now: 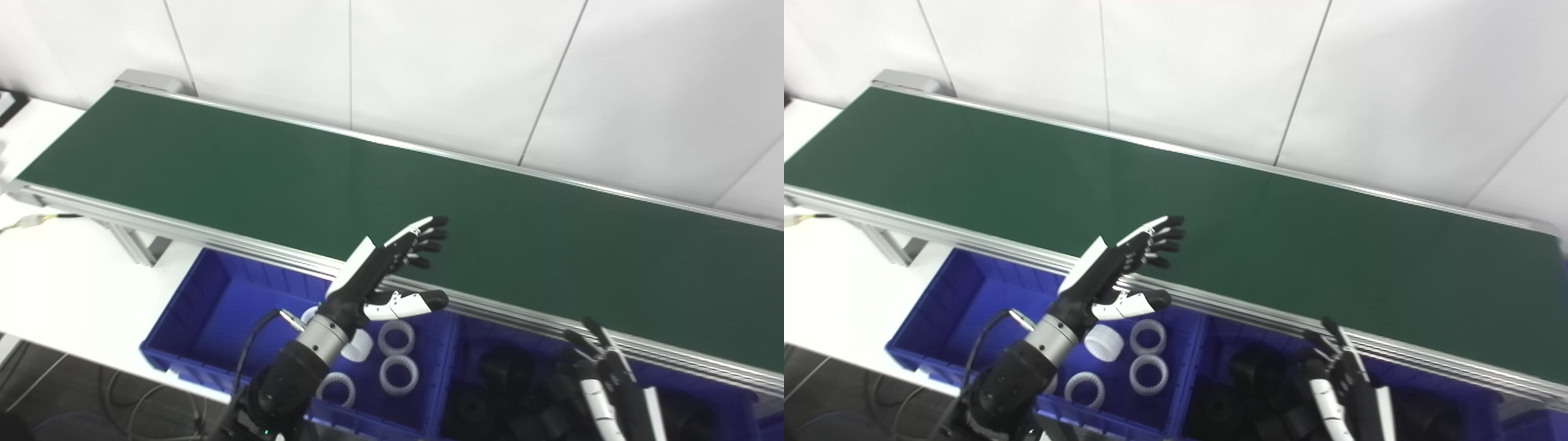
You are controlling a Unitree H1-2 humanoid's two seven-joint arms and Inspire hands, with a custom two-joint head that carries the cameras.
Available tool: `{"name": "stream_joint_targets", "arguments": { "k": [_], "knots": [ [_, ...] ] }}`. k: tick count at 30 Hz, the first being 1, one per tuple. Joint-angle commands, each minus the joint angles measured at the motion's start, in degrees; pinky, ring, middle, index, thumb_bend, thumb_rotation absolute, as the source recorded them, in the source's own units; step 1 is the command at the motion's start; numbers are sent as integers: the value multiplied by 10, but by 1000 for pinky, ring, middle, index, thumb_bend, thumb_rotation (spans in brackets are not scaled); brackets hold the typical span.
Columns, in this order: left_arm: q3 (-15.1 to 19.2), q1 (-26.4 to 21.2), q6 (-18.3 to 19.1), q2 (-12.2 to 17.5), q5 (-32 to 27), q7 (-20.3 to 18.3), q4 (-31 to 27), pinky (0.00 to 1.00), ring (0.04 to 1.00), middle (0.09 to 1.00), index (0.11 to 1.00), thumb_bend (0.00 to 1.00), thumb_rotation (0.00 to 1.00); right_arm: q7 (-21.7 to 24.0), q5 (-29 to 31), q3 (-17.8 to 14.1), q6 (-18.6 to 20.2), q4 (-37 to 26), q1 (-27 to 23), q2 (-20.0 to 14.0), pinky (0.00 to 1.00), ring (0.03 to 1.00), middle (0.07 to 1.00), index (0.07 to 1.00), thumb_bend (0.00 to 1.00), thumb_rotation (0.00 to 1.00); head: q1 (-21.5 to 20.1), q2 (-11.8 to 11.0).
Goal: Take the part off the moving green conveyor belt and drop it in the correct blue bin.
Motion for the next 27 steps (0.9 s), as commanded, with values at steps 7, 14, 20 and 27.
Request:
{"name": "stream_joint_targets", "arguments": {
  "k": [7,14,20,27],
  "knots": [
    [-2,7,-73,-14,-62,-3,71,730,798,852,877,821,818,-23,-31,19,-53,12,-6,29,650,736,789,874,586,719,-58,-31],
    [29,24,-123,-4,-103,-2,150,762,796,834,845,744,763,-37,-50,28,-58,16,0,45,672,752,791,868,554,690,-106,-43],
    [61,15,-150,3,-158,-17,205,754,770,788,783,668,710,-48,-63,38,-65,25,1,53,676,755,789,868,595,698,-138,-50],
    [76,8,-151,7,-179,-23,220,742,765,781,754,677,659,-62,-78,46,-72,36,0,61,691,761,797,867,576,694,-166,-58]
  ]
}}
